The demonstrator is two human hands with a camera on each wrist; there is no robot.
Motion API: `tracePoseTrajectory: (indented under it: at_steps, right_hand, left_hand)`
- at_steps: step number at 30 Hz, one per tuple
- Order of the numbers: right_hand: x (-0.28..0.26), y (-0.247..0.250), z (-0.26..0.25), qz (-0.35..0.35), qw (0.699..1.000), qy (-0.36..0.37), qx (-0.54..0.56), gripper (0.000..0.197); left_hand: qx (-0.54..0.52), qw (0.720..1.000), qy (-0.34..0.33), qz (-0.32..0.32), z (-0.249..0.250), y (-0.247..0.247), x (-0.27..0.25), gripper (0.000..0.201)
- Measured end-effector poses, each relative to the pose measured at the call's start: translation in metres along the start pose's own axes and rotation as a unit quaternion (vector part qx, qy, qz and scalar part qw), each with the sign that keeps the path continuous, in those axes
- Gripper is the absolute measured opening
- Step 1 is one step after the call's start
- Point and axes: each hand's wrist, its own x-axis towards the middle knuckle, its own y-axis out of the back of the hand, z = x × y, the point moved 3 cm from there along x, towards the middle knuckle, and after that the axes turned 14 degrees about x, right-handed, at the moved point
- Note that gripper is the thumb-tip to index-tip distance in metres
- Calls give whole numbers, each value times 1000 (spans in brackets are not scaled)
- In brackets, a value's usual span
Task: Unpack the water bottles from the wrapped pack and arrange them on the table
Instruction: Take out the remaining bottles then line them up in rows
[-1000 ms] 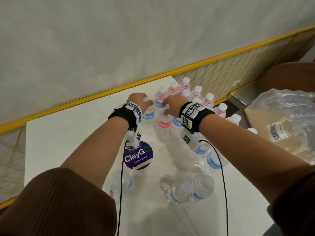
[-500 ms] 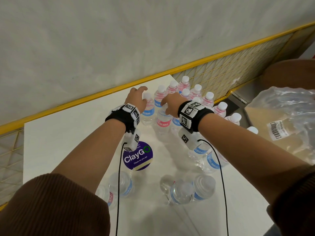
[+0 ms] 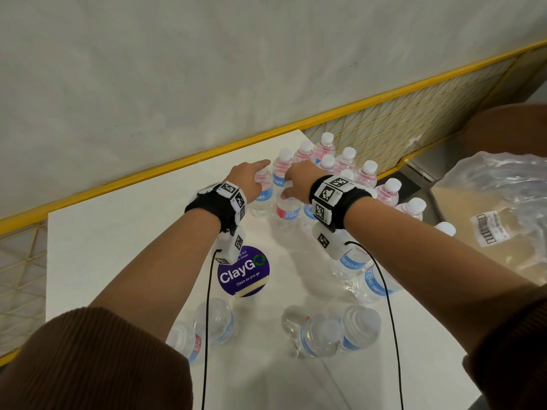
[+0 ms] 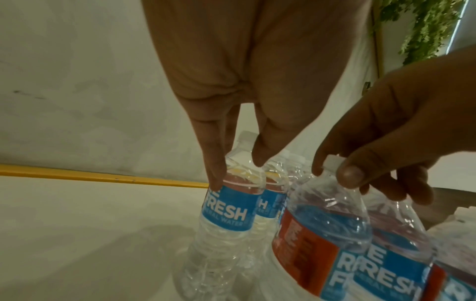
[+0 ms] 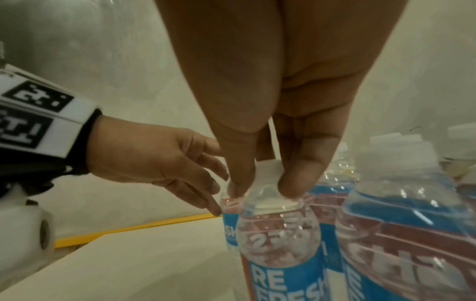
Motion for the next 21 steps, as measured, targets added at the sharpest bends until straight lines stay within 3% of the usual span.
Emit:
tracePoseTrajectory:
  at_steps: [10,14,21]
  right_hand:
    - [0,0,1,-10,1000,12,16,39]
    - [1,-1,9,18,999,-17,33,41]
    - [0,2,10,-5,999,11,45,31]
  left_hand:
    - [-32,999,-13,-35,-3,-2,-2,69]
    - [-47,998,11,-43,-5,-3,-4,72]
    - [-81,992,41,-84,-9,-12,0,76]
